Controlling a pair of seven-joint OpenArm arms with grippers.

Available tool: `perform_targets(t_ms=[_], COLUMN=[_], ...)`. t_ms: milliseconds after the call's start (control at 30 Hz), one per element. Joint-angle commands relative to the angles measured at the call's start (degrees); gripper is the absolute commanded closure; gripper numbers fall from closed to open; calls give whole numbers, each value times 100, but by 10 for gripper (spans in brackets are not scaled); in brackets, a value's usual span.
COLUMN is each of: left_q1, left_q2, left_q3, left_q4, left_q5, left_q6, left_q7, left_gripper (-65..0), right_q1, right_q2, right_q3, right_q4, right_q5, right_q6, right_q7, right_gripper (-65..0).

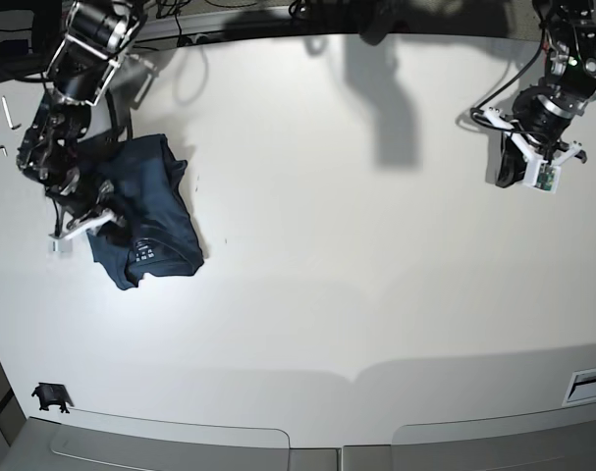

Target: Fold the T-shirt properly

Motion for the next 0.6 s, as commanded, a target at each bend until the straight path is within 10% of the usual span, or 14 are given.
perform_targets(t_ms=[0, 567], left_q1=[-24, 354], left_q2=[-66, -66], left_q3=[-33, -33], left_q4=[98, 98], left_q5=[-57, -57], left_q6=[22, 24], left_q7=[-142, -153], left_gripper=[0, 0], right_q1=[116, 127], right_q2=[116, 227], right_q3=[26, 17], right_q4=[122, 1998], right_q5=[216, -107], right_q6=[52, 52], right_q7=[0, -529], right_gripper=[0, 0])
